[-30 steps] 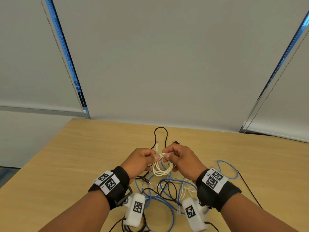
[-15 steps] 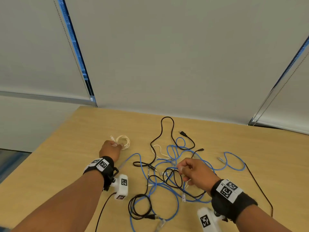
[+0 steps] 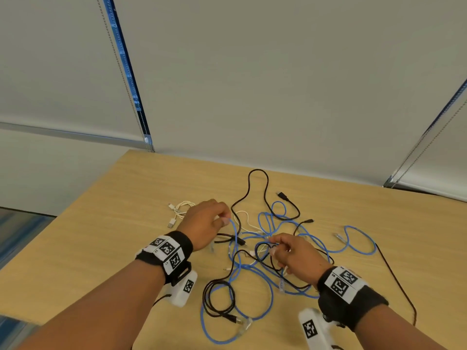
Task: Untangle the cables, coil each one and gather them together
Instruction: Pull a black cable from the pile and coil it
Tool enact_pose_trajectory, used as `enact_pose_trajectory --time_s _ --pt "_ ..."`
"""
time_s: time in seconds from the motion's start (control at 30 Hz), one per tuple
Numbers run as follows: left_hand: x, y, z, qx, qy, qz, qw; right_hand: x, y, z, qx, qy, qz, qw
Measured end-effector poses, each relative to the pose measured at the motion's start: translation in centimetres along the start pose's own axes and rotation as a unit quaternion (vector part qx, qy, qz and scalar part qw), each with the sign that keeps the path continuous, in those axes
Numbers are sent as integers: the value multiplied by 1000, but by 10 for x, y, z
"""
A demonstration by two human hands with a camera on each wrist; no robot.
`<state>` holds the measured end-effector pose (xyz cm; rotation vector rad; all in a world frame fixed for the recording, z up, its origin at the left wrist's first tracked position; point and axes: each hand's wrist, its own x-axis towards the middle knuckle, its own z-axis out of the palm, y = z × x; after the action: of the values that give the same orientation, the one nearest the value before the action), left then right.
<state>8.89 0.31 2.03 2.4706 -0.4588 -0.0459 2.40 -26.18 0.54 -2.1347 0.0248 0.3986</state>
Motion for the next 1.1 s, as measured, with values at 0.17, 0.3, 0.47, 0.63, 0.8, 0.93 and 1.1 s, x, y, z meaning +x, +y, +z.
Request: enact_pose_trajectory --time_s 0.17,0.3,0.47,0.63,0.8,0.93,1.1 --pt "4 54 -14 -43 16 108 993 -5 -42 1 25 -3 -107 994" --pt "7 74 -26 -97 80 136 983 -6 -67 -6 49 21 -159 986" --pt "10 76 -53 -83 146 128 978 -7 -86 -38 108 37 -178 977" --pt "18 100 -73 -153 248 146 945 -5 -87 -32 -6 13 -185 983" --pt "22 106 -95 -235 313 117 913 -2 -54 -14 -117 -9 -121 986" --pt "17 90 -93 -239 254 86 934 1 -45 -20 -110 -7 -101 989" --pt "4 49 -72 -164 -95 -26 982 6 -33 -35 -63 -29 -79 994"
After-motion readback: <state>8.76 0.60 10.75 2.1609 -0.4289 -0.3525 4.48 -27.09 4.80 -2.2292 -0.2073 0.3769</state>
